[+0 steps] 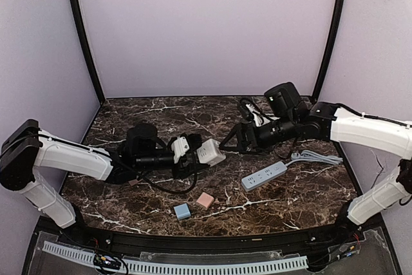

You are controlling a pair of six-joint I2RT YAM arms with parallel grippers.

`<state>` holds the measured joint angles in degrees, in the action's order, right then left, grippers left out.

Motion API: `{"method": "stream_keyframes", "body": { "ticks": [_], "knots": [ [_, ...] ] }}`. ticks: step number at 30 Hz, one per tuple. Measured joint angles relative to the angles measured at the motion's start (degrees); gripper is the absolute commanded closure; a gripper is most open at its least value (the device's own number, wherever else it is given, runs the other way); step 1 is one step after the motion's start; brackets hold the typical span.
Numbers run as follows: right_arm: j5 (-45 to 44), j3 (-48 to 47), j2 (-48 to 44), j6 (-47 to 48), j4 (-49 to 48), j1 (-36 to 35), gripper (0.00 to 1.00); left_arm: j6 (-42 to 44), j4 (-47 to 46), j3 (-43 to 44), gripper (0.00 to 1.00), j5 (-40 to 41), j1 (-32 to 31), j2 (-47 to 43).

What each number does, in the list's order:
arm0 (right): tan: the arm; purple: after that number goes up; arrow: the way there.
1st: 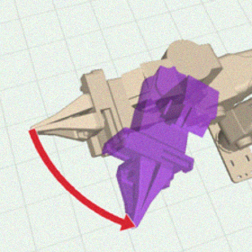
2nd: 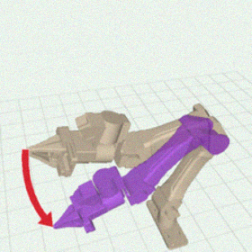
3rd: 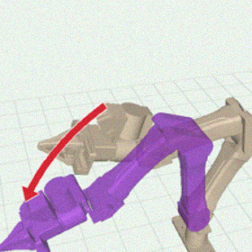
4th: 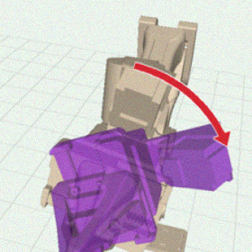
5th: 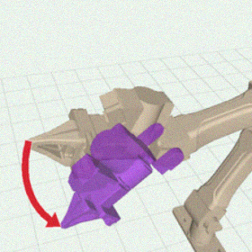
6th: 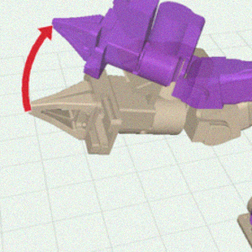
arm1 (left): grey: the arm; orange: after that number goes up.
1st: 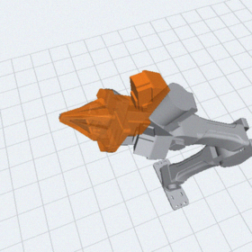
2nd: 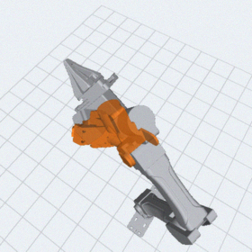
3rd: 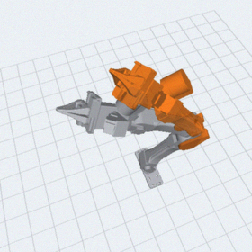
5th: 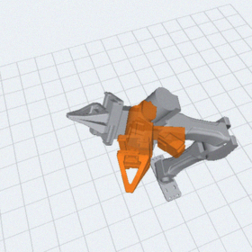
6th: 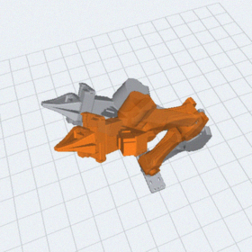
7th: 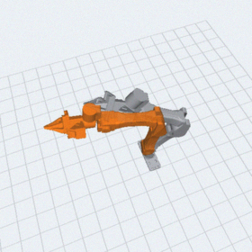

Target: Insert the plug

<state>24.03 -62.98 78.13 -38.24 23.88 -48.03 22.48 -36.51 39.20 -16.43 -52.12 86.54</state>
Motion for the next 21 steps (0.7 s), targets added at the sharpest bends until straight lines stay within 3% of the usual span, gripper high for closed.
{"method": "stream_keyframes", "body": {
  "ticks": [21],
  "knots": [
    [-1.77, 0.0, 5.53, -3.69, -3.04, -2.62, 0.01, 1.16, -0.07, 0.0, 0.99, 2.01, -2.1, 1.42]
  ]
}}
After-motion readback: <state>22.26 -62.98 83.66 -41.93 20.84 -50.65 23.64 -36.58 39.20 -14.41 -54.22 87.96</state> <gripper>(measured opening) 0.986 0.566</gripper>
